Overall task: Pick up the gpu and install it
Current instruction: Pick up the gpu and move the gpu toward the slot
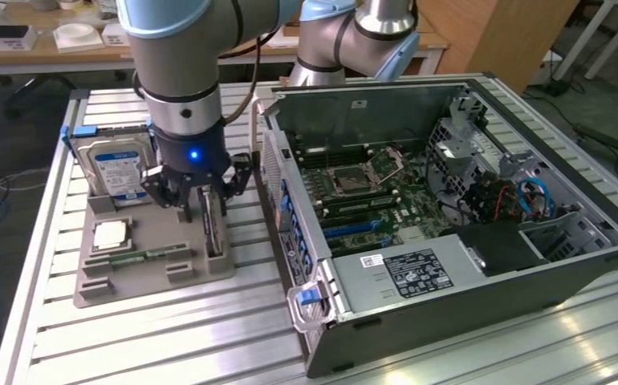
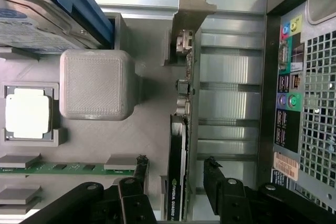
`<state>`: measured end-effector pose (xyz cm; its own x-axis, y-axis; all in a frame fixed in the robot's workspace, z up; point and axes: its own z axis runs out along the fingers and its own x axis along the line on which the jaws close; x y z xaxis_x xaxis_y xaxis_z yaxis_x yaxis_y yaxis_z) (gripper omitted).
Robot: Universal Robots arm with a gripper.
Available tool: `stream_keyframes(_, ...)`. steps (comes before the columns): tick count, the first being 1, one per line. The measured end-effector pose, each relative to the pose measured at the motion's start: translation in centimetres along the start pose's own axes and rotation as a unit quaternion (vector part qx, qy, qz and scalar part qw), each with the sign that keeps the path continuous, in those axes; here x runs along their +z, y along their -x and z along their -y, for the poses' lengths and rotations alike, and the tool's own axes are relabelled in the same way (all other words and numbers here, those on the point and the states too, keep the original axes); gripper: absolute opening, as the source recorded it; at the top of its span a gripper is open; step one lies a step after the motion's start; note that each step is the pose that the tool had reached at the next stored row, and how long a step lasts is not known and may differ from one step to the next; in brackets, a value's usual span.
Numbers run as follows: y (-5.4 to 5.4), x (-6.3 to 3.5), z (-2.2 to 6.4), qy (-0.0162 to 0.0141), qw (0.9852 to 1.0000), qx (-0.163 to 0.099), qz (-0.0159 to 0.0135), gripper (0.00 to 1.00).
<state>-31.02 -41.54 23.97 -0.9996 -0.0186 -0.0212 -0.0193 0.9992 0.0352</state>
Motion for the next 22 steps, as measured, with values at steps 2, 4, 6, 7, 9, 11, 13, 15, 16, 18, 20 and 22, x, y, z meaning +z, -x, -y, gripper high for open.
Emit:
stream_keyframes(2, 0.0, 0.11, 0.01, -0.0001, 1.0, 0.0, -0.0001, 0.55)
stream_keyframes(4, 0.0, 0.15, 0.01, -0.0001, 1.0, 0.0, -0.0001, 0.55)
stream_keyframes(6, 0.0, 0.16, 0.01, 0.0, 1.0, 0.0, 0.0, 0.55)
stream_keyframes(7, 0.0, 0.17, 0.01, 0.0, 1.0, 0.0, 0.0, 0.55)
stream_keyframes(9, 0.0, 0.19, 0.01, 0.0, 1.0, 0.0, 0.0, 0.55)
stream_keyframes(11, 0.0, 0.24, -0.04, 0.0, 1.0, 0.0, 0.0001, 0.55)
stream_keyframes(13, 0.0, 0.28, -0.16, 0.0, 1.0, 0.0, 0.0, 0.55)
stream_keyframes(15, 0.0, 0.33, -0.36, 0.0, 1.0, 0.0, 0.0, 0.55)
stream_keyframes(16, 0.0, 0.35, -0.45, 0.0, 1.0, 0.0, 0.0, 0.55)
stream_keyframes(18, 0.0, 0.39, -0.64, 0.0, 1.0, 0.0, -0.0001, 0.55)
stream_keyframes(20, 0.0, 0.45, -0.84, 0.0, 1.0, 0.0, 0.0, 0.55)
stream_keyframes(22, 0.0, 0.52, -1.04, 0.0, 1.0, 0.0, 0.0, 0.55)
